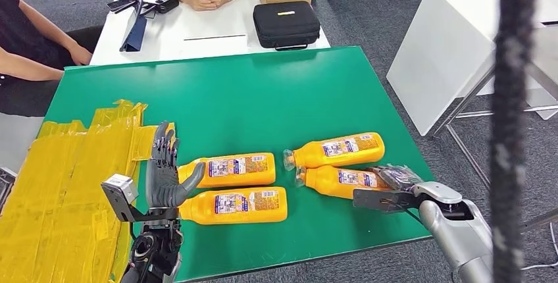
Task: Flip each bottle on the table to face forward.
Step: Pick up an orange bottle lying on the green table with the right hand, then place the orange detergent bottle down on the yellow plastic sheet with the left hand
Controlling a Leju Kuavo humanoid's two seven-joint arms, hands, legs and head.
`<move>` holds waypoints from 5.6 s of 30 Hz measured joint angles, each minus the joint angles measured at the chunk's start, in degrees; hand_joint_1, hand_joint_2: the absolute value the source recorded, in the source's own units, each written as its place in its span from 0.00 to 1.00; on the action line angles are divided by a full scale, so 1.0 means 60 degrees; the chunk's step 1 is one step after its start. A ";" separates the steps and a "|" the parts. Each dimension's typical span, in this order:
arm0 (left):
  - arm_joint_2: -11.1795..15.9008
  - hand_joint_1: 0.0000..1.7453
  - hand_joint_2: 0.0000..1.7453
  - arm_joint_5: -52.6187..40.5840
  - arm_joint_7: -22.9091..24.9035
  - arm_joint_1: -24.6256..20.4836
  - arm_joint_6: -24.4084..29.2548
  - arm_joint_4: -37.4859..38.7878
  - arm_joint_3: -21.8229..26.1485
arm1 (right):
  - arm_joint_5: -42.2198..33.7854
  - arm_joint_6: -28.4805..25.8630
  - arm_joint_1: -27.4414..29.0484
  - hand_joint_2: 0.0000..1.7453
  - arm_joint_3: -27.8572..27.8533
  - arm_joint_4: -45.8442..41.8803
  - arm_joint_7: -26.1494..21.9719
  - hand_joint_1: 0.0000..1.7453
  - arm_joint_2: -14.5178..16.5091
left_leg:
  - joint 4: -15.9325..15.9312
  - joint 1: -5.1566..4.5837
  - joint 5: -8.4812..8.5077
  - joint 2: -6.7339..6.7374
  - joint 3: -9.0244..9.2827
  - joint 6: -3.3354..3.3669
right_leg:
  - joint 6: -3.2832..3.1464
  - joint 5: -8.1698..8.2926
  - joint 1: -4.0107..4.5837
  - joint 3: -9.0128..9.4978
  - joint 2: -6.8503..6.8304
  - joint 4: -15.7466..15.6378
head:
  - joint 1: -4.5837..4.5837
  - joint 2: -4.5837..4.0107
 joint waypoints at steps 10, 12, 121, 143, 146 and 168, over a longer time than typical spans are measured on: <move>0.0015 0.00 1.00 0.0007 -0.0014 0.0020 -0.0004 0.0031 0.0000 | -0.0487 -0.0218 0.0359 1.00 -0.0130 -0.0389 -0.0338 1.00 -0.0001 | 0.0001 0.0000 -0.0034 0.0000 -0.0002 0.0009 | 0.0050 -0.0003 0.0007 0.0014 0.0000 -0.0009 | -0.0001 0.0000; 0.0019 0.00 1.00 0.0007 -0.0023 0.0022 -0.0028 0.0031 0.0009 | -0.1034 -0.0295 0.0630 1.00 -0.0206 -0.0684 -0.1102 1.00 -0.0003 | 0.0001 0.0005 -0.0037 -0.0003 -0.0021 0.0007 | 0.0054 -0.0001 0.0012 0.0036 -0.0003 -0.0007 | 0.0000 0.0000; 0.0340 0.06 1.00 0.4114 0.0615 0.1208 -0.2325 -0.0482 0.0570 | -0.4696 -0.4162 -0.3486 1.00 0.5680 0.4534 -0.1456 1.00 0.7123 | 0.0004 0.0006 0.0132 0.0019 -0.0432 -0.0108 | -0.0035 0.0115 0.0000 -0.0403 -0.0003 0.0150 | -0.0003 0.0000; 0.0380 1.00 1.00 0.3984 0.0275 0.1117 -0.2572 -0.0527 0.0575 | -0.4307 -0.4295 -0.3341 0.00 0.5362 0.4446 -0.1515 0.00 0.7125 | 0.0004 0.0007 0.0134 0.0026 -0.0425 -0.0110 | -0.0038 0.0118 0.0002 -0.0399 0.0001 0.0151 | -0.0001 0.0000; 0.0422 1.00 1.00 0.3921 0.0265 0.1099 -0.2559 -0.0565 0.0575 | -0.4429 -0.4305 -0.3295 0.00 0.5297 0.4368 -0.1566 0.00 0.7094 | 0.0004 0.0007 0.0134 0.0034 -0.0426 -0.0110 | -0.0039 0.0119 0.0001 -0.0401 0.0007 0.0151 | -0.0001 0.0000; 0.1263 1.00 1.00 -0.0459 -0.0529 0.1038 0.2597 -0.3240 0.2067 | -0.5508 -0.4176 -0.1776 0.75 0.3695 0.1007 -0.2180 0.00 0.5246 | 0.0004 0.0007 0.0135 0.0020 -0.0443 -0.0110 | -0.0038 0.0119 0.0001 -0.0405 0.0005 0.0152 | 0.0000 0.0000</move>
